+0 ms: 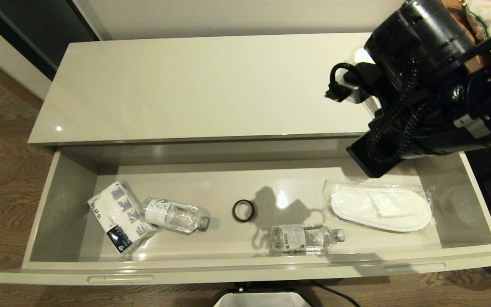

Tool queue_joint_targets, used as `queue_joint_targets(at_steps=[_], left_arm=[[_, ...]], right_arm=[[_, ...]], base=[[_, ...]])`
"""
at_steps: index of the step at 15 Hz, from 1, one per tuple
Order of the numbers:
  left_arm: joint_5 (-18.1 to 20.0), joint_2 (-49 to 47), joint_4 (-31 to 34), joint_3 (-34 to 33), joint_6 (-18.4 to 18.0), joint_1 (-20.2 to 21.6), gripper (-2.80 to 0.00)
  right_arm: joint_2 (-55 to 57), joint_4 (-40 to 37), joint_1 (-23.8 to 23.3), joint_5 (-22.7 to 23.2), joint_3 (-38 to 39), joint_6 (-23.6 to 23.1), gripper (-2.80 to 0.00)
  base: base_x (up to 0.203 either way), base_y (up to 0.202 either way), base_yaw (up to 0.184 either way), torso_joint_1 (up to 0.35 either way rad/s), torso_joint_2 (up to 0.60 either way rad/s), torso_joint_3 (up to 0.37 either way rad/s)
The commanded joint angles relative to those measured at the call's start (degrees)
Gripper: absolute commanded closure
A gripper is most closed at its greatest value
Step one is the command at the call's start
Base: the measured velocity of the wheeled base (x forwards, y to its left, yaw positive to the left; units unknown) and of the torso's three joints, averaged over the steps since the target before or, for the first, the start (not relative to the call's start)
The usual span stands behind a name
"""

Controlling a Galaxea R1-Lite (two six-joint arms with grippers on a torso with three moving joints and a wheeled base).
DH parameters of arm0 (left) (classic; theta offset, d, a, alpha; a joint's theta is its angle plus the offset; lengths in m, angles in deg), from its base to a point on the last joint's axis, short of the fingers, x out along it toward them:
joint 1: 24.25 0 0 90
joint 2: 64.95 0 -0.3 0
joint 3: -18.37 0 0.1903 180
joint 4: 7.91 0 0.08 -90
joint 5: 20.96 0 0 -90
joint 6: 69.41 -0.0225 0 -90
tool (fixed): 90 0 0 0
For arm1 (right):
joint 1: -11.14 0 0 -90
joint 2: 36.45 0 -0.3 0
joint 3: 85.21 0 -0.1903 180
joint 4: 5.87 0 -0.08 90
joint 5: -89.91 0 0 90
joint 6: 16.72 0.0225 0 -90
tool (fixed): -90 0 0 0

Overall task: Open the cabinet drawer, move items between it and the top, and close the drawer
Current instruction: Take out the disposable slippers from the drawer

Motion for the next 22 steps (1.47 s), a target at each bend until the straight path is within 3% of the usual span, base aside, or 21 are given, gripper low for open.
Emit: queue_joint_targets(at_steps=[1, 4, 6, 7, 11, 14, 17, 22], left_arm=[[0.0, 0.0, 0.0, 0.0, 0.0, 0.0, 0.0], [0.0, 0.0, 0.0, 0.0, 0.0, 0.0, 0.0], [0.0, 0.0, 0.0, 0.0, 0.0, 0.0, 0.0], [0.0, 0.0, 0.0, 0.0, 0.0, 0.0, 0.0], [0.0, 0.0, 0.0, 0.0, 0.0, 0.0, 0.0], [0.0, 0.0, 0.0, 0.0, 0.0, 0.0, 0.0], [0.0, 0.0, 0.0, 0.0, 0.0, 0.0, 0.0], [0.0, 0.0, 0.0, 0.0, 0.0, 0.0, 0.0]], right_arm=[[-7.5, -0.4, 1.6, 0.7, 9.0, -1.3, 0.0], [-15.2, 0.2, 1.7, 3.9, 16.7, -8.9, 0.0], [-17.6, 0.8, 0.3, 9.7, 18.0, -18.2, 0.0], [-17.5, 1.6, -0.3, 12.2, 18.4, -20.5, 0.0], [-17.6, 4.1, -0.3, 13.5, 24.3, -21.2, 0.0], [-19.2, 5.5, -2.7, 17.4, 29.9, -23.1, 0.0], [-19.6, 12.3, -3.2, 18.9, 34.5, -25.5, 0.0], [-24.8, 14.4, -4.7, 29.2, 35.1, -33.1, 0.0]], base=[[0.0, 0.0, 0.0, 0.0, 0.0, 0.0], [0.0, 0.0, 0.0, 0.0, 0.0, 0.0], [0.0, 0.0, 0.0, 0.0, 0.0, 0.0], [0.0, 0.0, 0.0, 0.0, 0.0, 0.0], [0.0, 0.0, 0.0, 0.0, 0.0, 0.0], [0.0, 0.0, 0.0, 0.0, 0.0, 0.0], [0.0, 0.0, 0.0, 0.0, 0.0, 0.0], [0.0, 0.0, 0.0, 0.0, 0.0, 0.0]])
